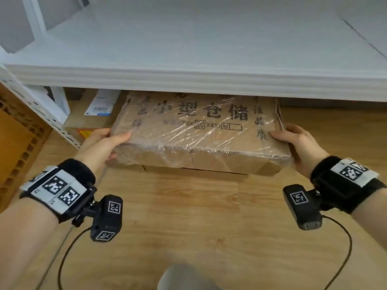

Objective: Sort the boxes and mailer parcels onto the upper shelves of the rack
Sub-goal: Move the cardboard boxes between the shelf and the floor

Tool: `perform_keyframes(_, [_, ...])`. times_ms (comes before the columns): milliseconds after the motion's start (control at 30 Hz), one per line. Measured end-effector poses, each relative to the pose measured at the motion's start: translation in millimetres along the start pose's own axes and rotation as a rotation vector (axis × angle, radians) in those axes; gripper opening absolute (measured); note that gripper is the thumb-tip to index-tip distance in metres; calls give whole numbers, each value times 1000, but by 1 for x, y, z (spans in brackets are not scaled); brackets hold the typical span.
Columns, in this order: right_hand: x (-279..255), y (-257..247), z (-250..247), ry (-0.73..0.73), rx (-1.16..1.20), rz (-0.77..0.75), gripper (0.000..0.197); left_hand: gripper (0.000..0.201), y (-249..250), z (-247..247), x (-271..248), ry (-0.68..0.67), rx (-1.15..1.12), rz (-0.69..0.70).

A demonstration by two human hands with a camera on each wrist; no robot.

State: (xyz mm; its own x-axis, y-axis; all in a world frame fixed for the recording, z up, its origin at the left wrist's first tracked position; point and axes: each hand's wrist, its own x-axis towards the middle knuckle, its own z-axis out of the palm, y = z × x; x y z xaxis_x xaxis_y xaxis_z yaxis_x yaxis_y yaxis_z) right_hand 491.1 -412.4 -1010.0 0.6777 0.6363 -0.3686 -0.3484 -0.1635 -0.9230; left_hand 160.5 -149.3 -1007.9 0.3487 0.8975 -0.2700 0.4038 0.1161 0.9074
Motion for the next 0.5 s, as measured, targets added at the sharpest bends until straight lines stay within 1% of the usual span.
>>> perform_keyframes(33, [2, 3, 0, -10, 22, -1, 59, 44, -1, 4, 1, 22, -42, 11])
perform_keyframes(67, [3, 5, 0, -29, 44, -3, 54, 38, -3, 7, 1, 39, -83, 10])
perform_keyframes(100, [3, 8, 1, -55, 60, -10, 50, 42, -4, 11, 2, 46, -111, -5])
perform_keyframes(133, [2, 10, 1, -89, 64, -20, 50, 51, -6, 13, 2, 45, -125, -27])
perform_keyframes(200, [-2, 14, 2, -151, 41, -38, 61, 63, -10, 16, 1, 11, -129, -90])
perform_keyframes(267, [-5, 18, 3, -177, 18, -37, 76, 68, -11, 20, -2, -15, -161, -184])
perform_keyframes(333, [-5, 20, 5, -178, 25, -45, 79, 69, -9, 24, -5, -16, -231, -239])
perform_keyframes(400, [-1, 19, 6, -147, 77, -64, 77, 71, -3, 26, -4, -2, -305, -217])
perform_keyframes(500, [7, 14, 10, -88, 113, -110, 79, 71, 10, 27, 6, 43, -306, -129])
